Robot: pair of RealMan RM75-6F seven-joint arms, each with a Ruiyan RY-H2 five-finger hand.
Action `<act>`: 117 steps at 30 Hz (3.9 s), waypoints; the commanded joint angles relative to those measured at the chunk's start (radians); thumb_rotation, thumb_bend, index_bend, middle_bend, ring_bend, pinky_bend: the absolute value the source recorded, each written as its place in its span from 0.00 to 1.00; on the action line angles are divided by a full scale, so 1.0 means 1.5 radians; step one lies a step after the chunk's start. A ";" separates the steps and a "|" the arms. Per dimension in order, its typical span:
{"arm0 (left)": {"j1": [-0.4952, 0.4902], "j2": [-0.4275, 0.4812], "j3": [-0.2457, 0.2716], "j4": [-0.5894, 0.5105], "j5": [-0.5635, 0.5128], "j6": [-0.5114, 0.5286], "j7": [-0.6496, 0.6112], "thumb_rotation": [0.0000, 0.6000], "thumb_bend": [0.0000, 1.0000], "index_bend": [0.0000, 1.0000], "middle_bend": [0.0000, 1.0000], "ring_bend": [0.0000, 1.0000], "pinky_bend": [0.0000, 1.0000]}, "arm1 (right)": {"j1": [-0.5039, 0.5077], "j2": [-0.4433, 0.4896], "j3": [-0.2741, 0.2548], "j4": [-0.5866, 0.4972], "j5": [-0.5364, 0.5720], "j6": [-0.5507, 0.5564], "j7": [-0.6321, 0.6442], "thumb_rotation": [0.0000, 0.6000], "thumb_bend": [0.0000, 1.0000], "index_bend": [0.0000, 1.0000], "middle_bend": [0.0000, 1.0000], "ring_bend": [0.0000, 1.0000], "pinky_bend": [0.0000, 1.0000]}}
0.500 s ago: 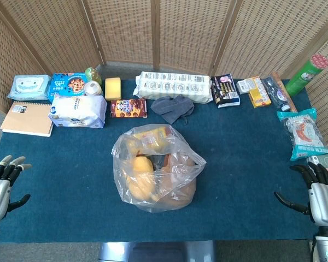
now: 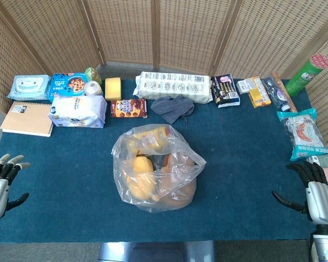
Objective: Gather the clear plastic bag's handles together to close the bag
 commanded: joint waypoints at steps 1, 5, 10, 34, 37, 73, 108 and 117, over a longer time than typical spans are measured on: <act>0.000 0.002 -0.001 -0.002 0.001 0.002 0.000 1.00 0.08 0.26 0.19 0.09 0.25 | 0.005 0.002 -0.001 0.000 -0.003 -0.011 0.024 0.27 0.16 0.25 0.25 0.12 0.00; -0.002 0.004 -0.004 -0.006 0.005 0.006 0.000 1.00 0.08 0.26 0.19 0.09 0.25 | 0.015 0.008 -0.002 -0.002 -0.010 -0.034 0.082 0.27 0.16 0.25 0.25 0.13 0.01; -0.007 0.012 -0.009 -0.016 0.015 0.008 0.004 1.00 0.09 0.26 0.19 0.09 0.25 | 0.038 0.023 -0.004 -0.007 -0.030 -0.075 0.179 0.27 0.14 0.26 0.26 0.15 0.04; -0.061 0.053 -0.030 -0.085 0.041 -0.035 0.020 1.00 0.08 0.26 0.19 0.09 0.25 | 0.210 -0.011 0.009 -0.015 -0.049 -0.287 0.347 0.27 0.10 0.27 0.26 0.15 0.05; -0.065 0.053 -0.031 -0.085 0.040 -0.038 0.022 1.00 0.08 0.26 0.19 0.09 0.25 | 0.224 -0.018 0.012 -0.019 -0.044 -0.302 0.349 0.27 0.10 0.27 0.26 0.15 0.04; -0.101 0.042 -0.044 -0.054 0.013 -0.066 0.005 1.00 0.08 0.26 0.19 0.09 0.25 | 0.369 -0.072 0.089 -0.045 0.055 -0.470 0.510 0.26 0.09 0.26 0.23 0.10 0.00; -0.122 0.011 -0.032 -0.021 -0.026 -0.109 -0.011 1.00 0.08 0.26 0.19 0.09 0.25 | 0.404 -0.026 0.164 -0.071 -0.056 -0.467 1.399 0.26 0.11 0.41 0.43 0.33 0.23; -0.125 0.008 -0.029 -0.019 -0.028 -0.114 -0.011 1.00 0.08 0.26 0.19 0.09 0.26 | 0.417 -0.003 0.167 -0.072 -0.031 -0.452 1.463 0.26 0.13 0.43 0.47 0.42 0.33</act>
